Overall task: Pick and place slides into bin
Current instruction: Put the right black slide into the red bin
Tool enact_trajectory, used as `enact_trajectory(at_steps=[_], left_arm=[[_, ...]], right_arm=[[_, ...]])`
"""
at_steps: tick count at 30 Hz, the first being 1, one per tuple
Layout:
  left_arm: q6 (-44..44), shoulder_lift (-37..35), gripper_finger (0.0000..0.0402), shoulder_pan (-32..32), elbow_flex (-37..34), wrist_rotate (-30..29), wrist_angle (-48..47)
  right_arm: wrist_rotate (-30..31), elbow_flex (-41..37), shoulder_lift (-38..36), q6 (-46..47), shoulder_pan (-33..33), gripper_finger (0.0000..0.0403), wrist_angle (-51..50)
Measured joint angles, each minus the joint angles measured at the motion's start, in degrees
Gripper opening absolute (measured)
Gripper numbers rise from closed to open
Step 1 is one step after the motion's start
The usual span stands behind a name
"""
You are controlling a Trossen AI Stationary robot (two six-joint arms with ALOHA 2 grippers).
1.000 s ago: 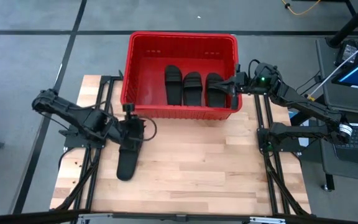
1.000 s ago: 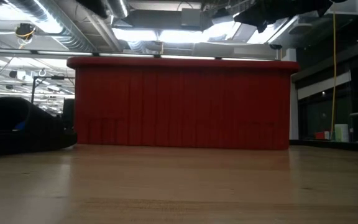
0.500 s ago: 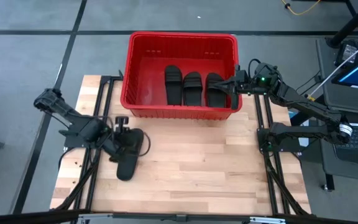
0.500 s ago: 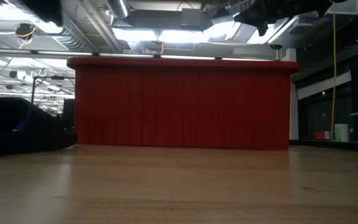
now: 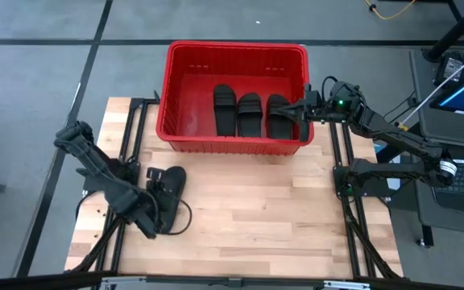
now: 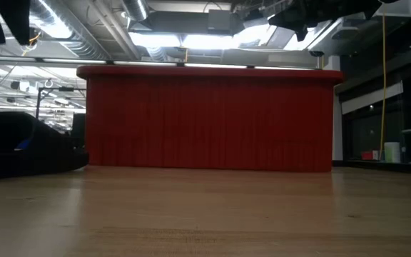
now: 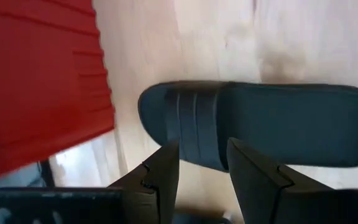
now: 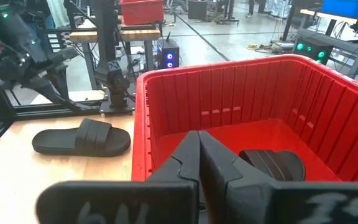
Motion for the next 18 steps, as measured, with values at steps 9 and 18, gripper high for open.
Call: enact_trajectory(at_steps=[9,18], left_arm=[[-9.89,9.29,0.0129,0.02,0.00,0.16,1.23],[-19.04,15.55,0.0129,-3.24,0.00,0.41,0.41]], right_arm=[[0.02,0.00,0.00,0.02,0.00,0.0006,0.00],[0.00,0.00,0.00,0.02,0.02,0.0006,-0.02]])
